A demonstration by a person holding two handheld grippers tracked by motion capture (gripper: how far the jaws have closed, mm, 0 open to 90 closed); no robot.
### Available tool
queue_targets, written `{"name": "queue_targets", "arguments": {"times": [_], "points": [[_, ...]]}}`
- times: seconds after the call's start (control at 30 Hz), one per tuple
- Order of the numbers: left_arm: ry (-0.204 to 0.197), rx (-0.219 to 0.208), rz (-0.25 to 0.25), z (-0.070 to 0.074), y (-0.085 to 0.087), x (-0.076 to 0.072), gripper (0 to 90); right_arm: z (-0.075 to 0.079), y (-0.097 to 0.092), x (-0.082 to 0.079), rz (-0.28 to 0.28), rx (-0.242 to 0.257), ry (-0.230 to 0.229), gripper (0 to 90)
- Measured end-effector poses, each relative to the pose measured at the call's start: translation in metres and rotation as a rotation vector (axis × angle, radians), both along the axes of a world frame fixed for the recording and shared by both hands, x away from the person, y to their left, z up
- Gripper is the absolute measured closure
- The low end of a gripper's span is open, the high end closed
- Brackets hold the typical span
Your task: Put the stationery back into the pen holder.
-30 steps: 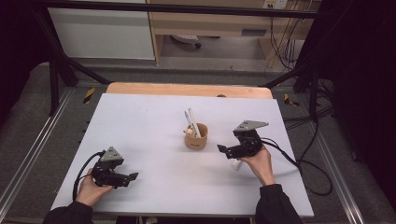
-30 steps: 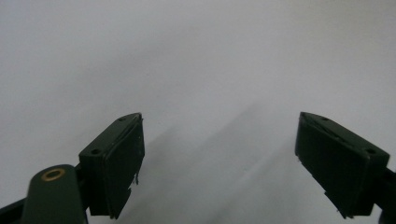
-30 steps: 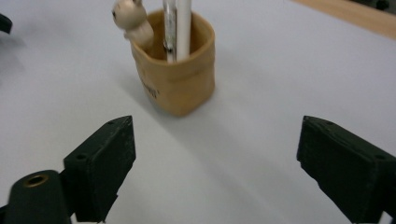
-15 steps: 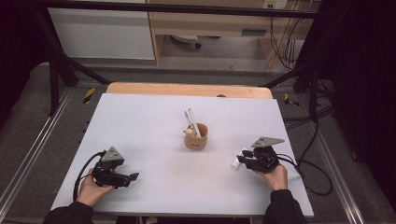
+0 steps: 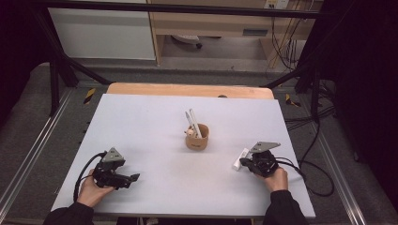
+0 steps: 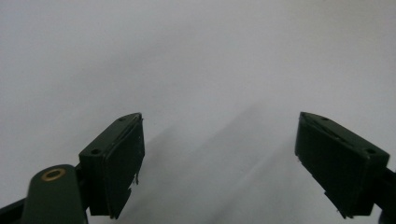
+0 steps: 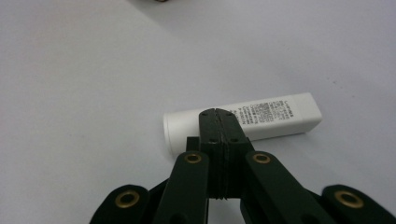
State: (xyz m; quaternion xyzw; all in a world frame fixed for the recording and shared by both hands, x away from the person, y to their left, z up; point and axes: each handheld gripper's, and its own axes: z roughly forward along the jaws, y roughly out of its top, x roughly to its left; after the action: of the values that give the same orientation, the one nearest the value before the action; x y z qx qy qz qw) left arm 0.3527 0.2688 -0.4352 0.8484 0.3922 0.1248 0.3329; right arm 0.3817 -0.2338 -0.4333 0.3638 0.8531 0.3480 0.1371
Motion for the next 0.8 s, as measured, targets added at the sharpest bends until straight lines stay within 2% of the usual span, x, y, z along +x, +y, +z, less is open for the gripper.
{"name": "queue_targets", "arguments": {"times": [0.5,0.63,0.8], "points": [[0.0,-0.001,0.0,0.0,0.0,0.0,15.7,-0.003,0.011,0.009,0.02,0.037,-0.001,90.0],[0.0,-0.001,0.001,0.0,0.0,0.0,15.7,0.001,0.009,0.01,0.011,0.077,-0.035,88.1],[0.0,0.001,0.0,0.0,0.0,0.0,15.7,0.006,0.005,0.021,-0.046,0.077,-0.096,87.6]]}}
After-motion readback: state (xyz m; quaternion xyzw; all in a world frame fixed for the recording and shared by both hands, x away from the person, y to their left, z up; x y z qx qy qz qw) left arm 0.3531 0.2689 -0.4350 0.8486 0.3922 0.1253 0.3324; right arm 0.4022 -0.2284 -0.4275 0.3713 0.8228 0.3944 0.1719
